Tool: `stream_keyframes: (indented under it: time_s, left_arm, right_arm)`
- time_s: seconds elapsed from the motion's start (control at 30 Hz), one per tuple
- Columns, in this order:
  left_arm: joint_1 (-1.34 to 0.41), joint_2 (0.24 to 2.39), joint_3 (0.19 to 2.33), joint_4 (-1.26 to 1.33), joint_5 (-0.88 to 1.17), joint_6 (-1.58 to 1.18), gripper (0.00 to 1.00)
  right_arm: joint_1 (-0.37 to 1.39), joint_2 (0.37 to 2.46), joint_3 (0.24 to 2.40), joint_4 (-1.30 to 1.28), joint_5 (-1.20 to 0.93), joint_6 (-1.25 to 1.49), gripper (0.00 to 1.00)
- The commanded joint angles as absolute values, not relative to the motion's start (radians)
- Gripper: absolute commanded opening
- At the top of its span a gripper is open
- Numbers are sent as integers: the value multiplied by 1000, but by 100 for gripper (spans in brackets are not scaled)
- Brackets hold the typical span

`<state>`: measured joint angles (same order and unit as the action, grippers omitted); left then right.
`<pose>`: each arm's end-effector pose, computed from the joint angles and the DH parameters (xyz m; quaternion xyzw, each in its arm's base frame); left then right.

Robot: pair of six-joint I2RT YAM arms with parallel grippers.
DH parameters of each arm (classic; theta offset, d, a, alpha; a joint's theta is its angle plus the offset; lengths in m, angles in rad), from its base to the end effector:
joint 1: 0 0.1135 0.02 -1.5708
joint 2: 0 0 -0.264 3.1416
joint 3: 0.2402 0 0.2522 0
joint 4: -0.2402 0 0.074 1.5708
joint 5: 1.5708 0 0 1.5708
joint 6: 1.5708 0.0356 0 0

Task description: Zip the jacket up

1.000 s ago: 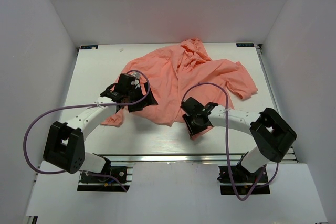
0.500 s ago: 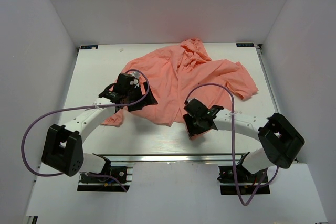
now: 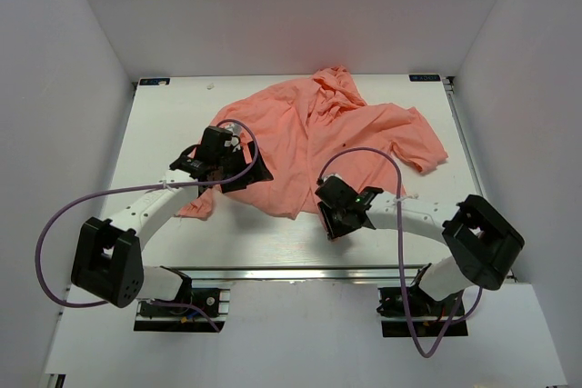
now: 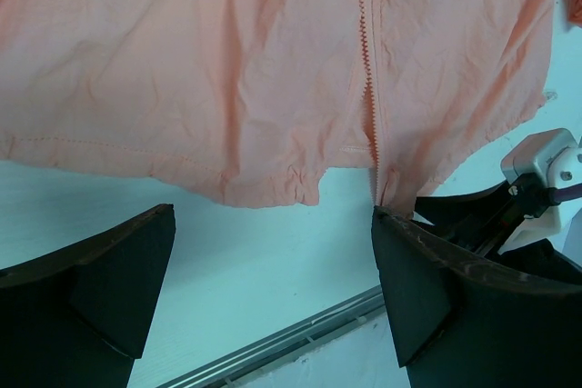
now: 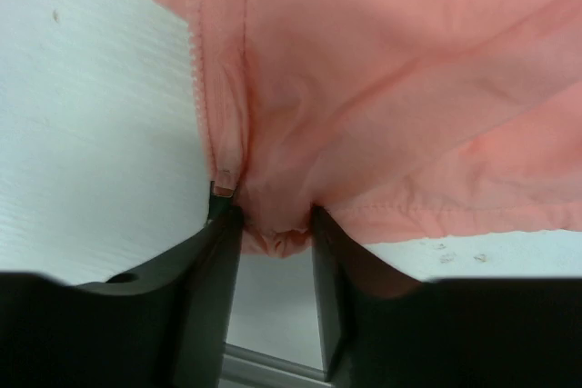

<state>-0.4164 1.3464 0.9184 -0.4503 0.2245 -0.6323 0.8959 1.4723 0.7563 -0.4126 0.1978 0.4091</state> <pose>0.2514 -0.1199 0.2401 -0.0629 0.9334 -0.2601 0.2392 0.1709 0.2024 0.1623 -0.2130 0.9475 0.0560 0.2319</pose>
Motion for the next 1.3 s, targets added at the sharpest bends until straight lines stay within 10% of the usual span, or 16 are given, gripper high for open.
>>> stream_keyframes:
  time_s: [0.0,0.23,1.27]
  left_arm:
    - [-417,1318,939,-463,229,-624,98]
    - [-417,1315,950,-469,221,-621,98]
    - [-551,1391,973,-106,607,-597,91]
  right_arm:
    - [917,1532,756,-399,210,436,39]
    - [919,1510,749,-385,206,462,1]
    - [893,1000,637,51,155,476,0]
